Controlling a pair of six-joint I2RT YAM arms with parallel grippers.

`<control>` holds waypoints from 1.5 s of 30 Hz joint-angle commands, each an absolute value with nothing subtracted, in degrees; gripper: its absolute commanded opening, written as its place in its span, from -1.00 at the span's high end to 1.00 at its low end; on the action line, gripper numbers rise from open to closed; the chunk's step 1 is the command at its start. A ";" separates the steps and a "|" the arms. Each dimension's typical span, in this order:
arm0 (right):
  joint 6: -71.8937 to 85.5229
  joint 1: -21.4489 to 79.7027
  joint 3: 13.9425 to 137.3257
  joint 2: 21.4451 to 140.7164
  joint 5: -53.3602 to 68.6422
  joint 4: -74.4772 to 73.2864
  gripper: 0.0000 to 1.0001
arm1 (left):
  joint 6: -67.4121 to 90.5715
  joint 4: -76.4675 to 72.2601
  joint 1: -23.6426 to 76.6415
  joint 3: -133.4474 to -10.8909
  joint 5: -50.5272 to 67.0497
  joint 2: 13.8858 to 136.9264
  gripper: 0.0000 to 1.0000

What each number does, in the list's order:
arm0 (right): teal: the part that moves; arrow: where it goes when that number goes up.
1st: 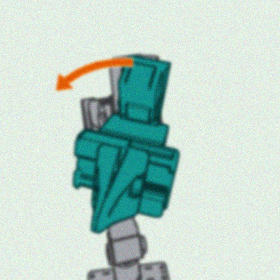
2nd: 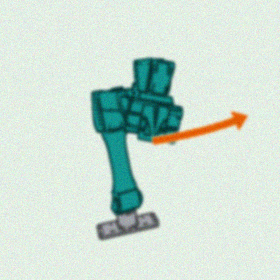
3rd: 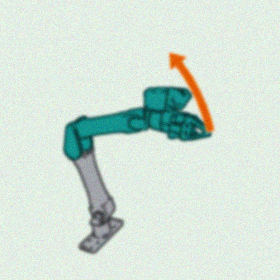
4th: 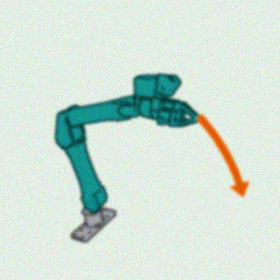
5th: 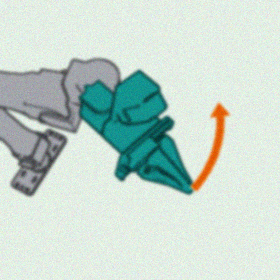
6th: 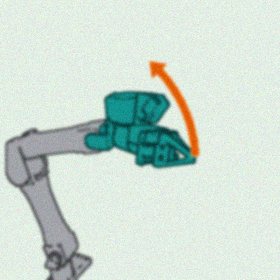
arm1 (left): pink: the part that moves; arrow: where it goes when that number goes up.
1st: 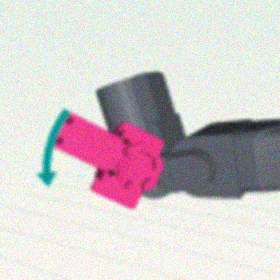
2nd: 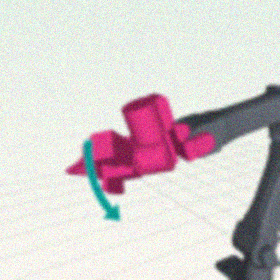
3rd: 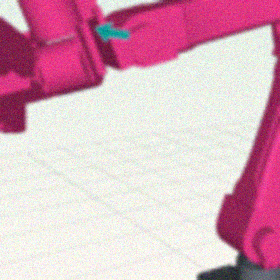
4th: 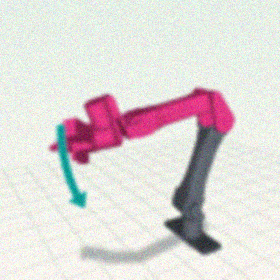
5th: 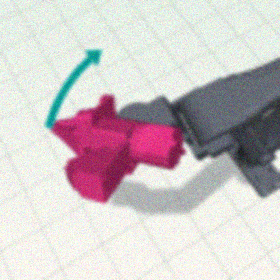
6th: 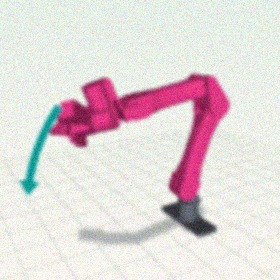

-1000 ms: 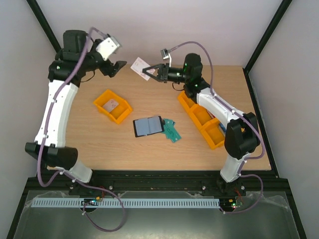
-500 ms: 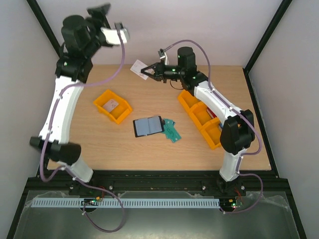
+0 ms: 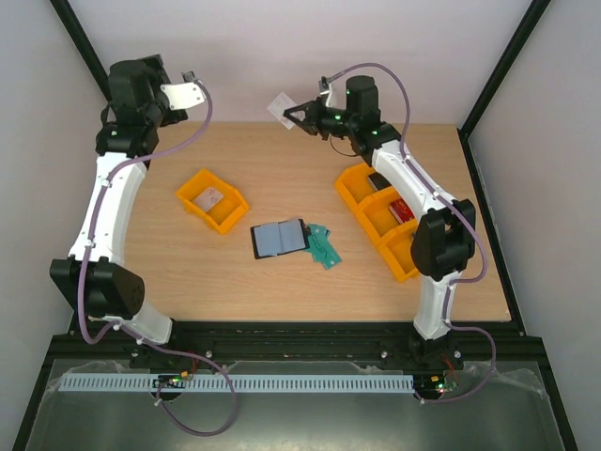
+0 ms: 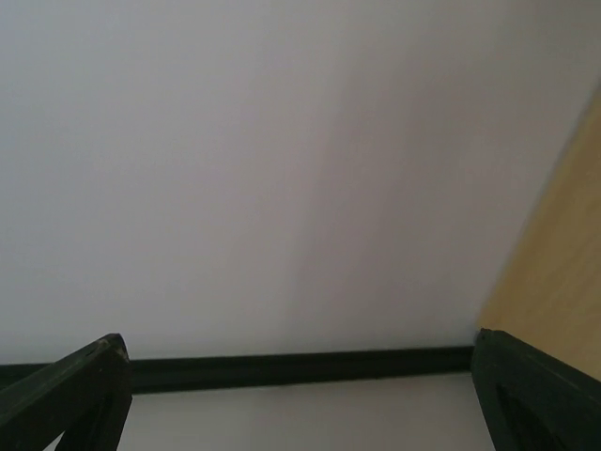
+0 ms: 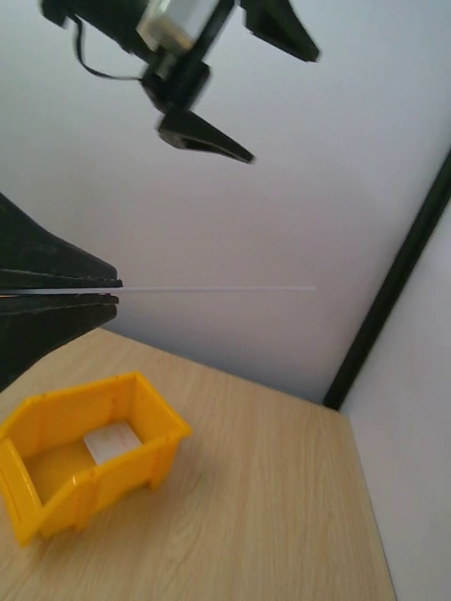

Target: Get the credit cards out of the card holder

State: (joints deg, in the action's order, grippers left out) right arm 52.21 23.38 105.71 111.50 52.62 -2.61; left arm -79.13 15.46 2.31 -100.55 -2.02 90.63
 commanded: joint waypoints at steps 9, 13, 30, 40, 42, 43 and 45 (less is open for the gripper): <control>47.91 22.59 109.62 115.45 51.13 -8.09 0.97 | -44.30 38.59 5.05 -97.58 -6.15 86.30 -0.98; 49.32 22.59 112.70 116.81 52.18 -7.12 0.97 | -49.82 36.95 19.95 -89.87 -15.42 78.66 -0.99; 49.61 28.95 104.36 109.59 67.59 -1.71 0.97 | -106.50 -35.59 42.51 -45.71 -13.43 60.83 -0.99; 48.84 30.93 104.23 108.25 67.52 -2.38 0.97 | -99.02 -25.88 35.30 -45.53 -12.58 60.09 -0.91; 48.88 30.94 104.33 108.15 67.74 -2.68 0.97 | -98.48 -24.04 33.44 -45.48 -12.00 59.67 -0.89; 48.77 31.01 104.18 108.05 67.94 -2.75 0.97 | -98.21 -23.44 32.63 -45.52 -11.62 59.60 -0.87; 48.46 31.32 104.26 107.84 68.34 -2.87 0.97 | -97.27 -23.36 31.74 -45.75 -11.56 60.14 -0.78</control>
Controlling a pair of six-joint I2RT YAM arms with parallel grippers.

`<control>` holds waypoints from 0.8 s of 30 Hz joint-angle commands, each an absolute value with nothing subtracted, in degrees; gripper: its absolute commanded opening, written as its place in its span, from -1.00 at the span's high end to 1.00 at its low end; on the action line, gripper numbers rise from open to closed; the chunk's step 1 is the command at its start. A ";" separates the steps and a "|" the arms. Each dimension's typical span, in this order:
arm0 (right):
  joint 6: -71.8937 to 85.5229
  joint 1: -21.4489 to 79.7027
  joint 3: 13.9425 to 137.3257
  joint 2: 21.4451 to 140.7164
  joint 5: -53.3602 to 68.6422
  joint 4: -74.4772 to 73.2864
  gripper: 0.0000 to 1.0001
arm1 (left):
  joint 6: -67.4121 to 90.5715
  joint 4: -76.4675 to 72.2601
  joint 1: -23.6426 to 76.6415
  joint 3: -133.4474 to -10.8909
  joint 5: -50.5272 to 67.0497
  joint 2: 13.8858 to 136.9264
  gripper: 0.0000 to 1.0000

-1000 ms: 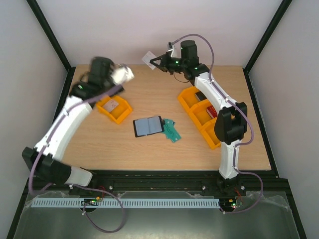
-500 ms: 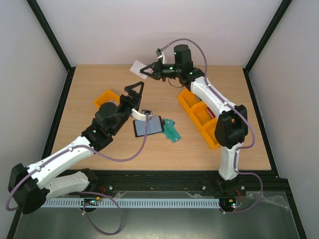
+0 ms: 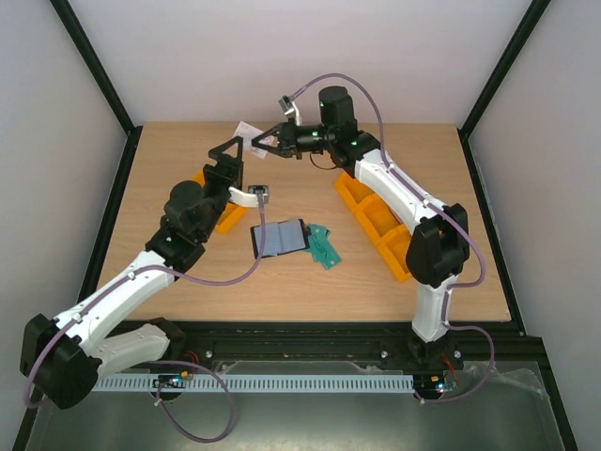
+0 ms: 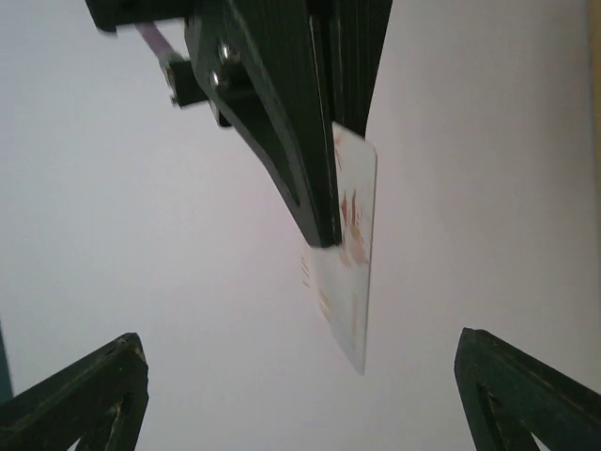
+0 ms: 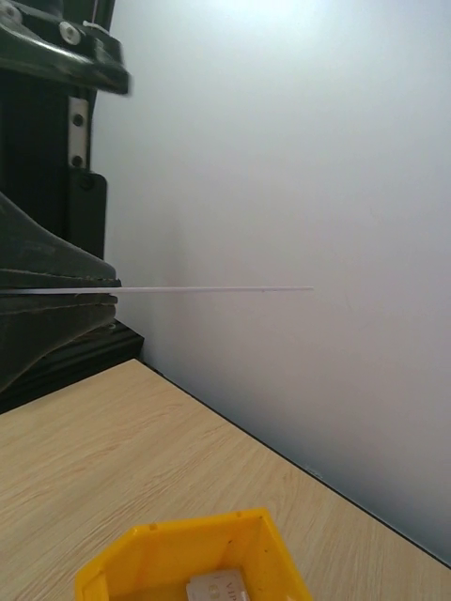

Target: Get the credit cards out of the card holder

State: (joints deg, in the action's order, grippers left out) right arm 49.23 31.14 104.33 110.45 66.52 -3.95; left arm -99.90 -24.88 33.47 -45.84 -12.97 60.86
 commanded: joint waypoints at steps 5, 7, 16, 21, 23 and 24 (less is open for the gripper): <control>47.99 32.02 104.26 107.96 68.57 -3.98 0.97 | -96.61 -27.52 31.46 -45.35 -11.53 61.56 -0.49; 47.97 32.47 104.40 108.08 68.77 -3.89 0.97 | -96.45 -27.61 31.41 -45.17 -11.51 61.61 -0.41; 46.25 33.37 105.66 108.47 71.30 -4.86 0.97 | -94.07 -27.47 31.33 -45.36 -13.74 62.06 0.35; 45.45 33.39 105.79 108.34 72.60 -4.76 0.97 | -92.01 -27.11 31.45 -45.15 -14.59 61.69 0.95; 45.41 33.40 105.54 108.32 72.29 -4.79 0.95 | -90.85 -25.36 31.71 -45.11 -15.55 61.22 0.95; 45.37 33.28 105.36 108.36 71.67 -5.07 0.77 | -89.71 -23.59 32.03 -45.39 -16.34 60.99 0.95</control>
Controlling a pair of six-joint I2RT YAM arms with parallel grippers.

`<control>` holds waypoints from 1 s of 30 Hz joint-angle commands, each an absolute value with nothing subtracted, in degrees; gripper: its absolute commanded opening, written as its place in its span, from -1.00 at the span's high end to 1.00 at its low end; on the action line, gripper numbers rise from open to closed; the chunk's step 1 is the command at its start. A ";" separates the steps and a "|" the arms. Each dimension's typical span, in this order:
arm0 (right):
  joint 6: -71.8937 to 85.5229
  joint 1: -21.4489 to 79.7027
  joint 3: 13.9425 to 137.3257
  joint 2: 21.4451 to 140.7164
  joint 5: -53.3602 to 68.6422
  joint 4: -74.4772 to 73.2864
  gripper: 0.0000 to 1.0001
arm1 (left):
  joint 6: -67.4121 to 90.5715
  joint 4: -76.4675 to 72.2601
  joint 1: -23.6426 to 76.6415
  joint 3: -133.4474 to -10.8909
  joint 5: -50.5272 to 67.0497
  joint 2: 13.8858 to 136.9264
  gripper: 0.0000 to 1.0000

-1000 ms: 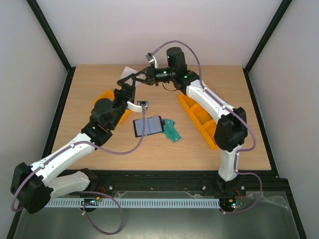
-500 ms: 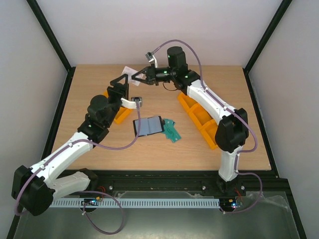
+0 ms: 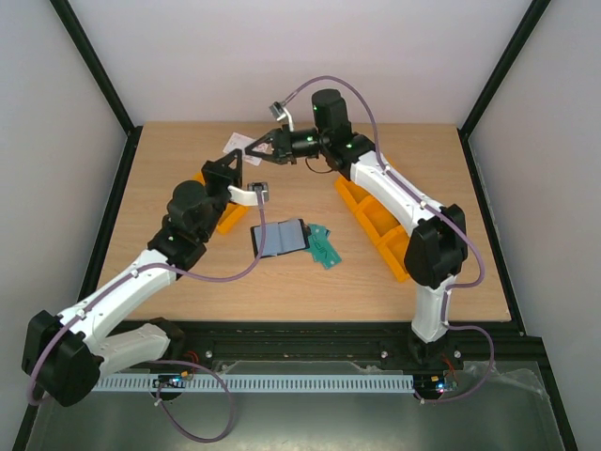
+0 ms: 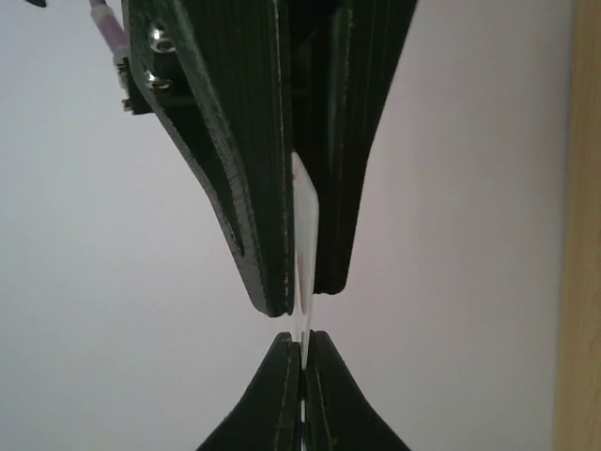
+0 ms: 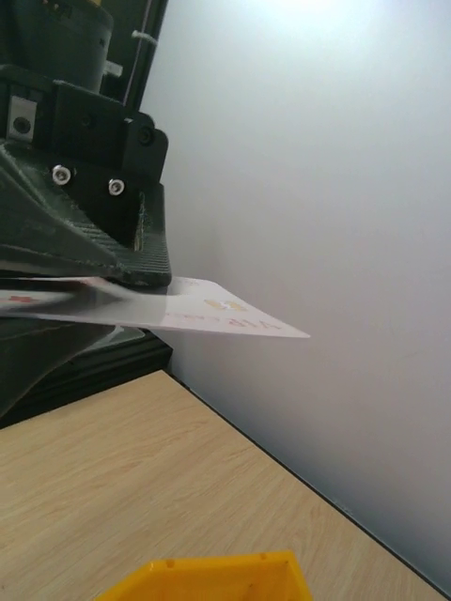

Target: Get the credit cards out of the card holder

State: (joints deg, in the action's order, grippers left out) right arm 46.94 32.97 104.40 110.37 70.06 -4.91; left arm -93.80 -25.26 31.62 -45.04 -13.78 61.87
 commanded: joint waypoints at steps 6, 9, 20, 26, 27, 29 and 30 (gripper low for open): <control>45.72 26.18 100.15 105.48 57.32 -9.44 -0.98 | -62.50 8.73 33.25 -56.64 -27.03 68.16 0.95; 46.36 20.62 94.57 102.13 47.98 -12.52 -0.97 | -43.16 26.28 28.91 -65.65 -26.30 77.82 0.95; 41.56 15.91 85.45 98.48 40.39 -16.26 -0.97 | -25.59 47.73 12.47 -86.38 -22.04 103.82 0.95; 40.71 15.69 87.31 99.95 41.16 -17.22 -0.97 | -24.86 45.11 12.39 -83.16 -22.52 104.86 0.95; 40.43 15.73 87.60 100.22 41.20 -17.57 -0.97 | -24.53 44.97 12.35 -83.03 -22.69 105.12 0.95; 40.26 15.60 88.16 100.69 41.36 -17.92 -0.97 | -24.30 44.01 12.39 -82.57 -23.63 105.86 0.95; 40.23 15.53 88.21 100.90 41.65 -17.86 -0.97 | -24.26 43.09 12.37 -82.19 -24.52 106.27 0.95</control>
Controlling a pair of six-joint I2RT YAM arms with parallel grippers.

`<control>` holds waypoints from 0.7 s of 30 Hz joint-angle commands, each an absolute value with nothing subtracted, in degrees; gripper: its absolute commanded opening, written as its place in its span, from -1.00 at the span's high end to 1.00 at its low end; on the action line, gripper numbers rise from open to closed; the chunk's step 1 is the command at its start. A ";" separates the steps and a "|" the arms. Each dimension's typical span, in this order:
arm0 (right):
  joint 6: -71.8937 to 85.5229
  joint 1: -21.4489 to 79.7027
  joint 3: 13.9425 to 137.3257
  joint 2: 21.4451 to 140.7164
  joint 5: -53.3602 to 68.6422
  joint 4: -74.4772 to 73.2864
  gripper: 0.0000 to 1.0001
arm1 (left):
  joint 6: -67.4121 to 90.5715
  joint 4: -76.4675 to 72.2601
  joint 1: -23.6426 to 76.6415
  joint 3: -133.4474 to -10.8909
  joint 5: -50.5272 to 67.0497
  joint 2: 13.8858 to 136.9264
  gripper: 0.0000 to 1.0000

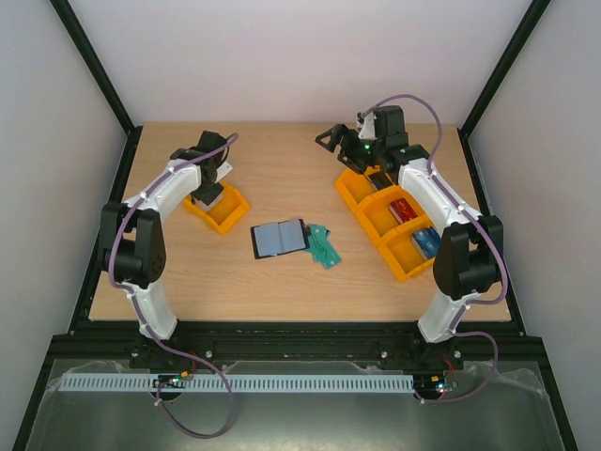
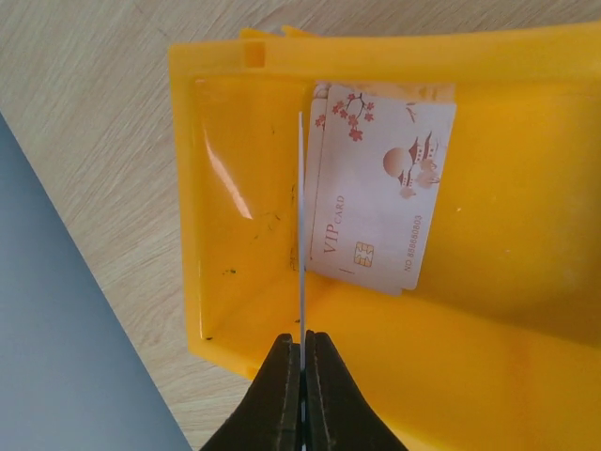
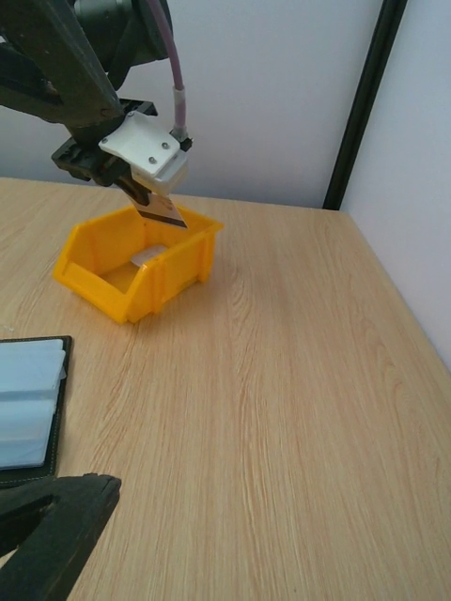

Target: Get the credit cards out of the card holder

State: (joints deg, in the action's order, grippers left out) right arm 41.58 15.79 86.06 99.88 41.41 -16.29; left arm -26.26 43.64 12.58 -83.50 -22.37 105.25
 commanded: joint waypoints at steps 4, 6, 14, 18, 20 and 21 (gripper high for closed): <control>40.25 15.48 88.54 101.46 42.82 -17.84 -0.97 | -23.42 40.87 12.34 -81.96 -26.27 108.02 0.95; 40.17 15.42 88.28 101.30 42.91 -17.84 -0.97 | -23.57 39.12 12.30 -81.49 -26.36 108.35 0.95; 39.65 15.38 87.04 100.49 43.59 -18.20 -0.97 | -25.46 33.56 12.29 -78.80 -28.73 109.67 0.74; 39.55 15.37 86.68 100.24 43.35 -17.97 -0.97 | -27.03 30.78 12.44 -76.48 -29.13 108.52 0.47; 39.55 15.34 86.74 100.41 43.48 -17.96 -0.97 | -27.60 30.01 12.57 -75.67 -29.25 108.65 0.33; 39.55 15.36 86.68 100.47 43.70 -18.01 -0.97 | -27.55 30.02 12.57 -75.70 -29.20 108.64 0.25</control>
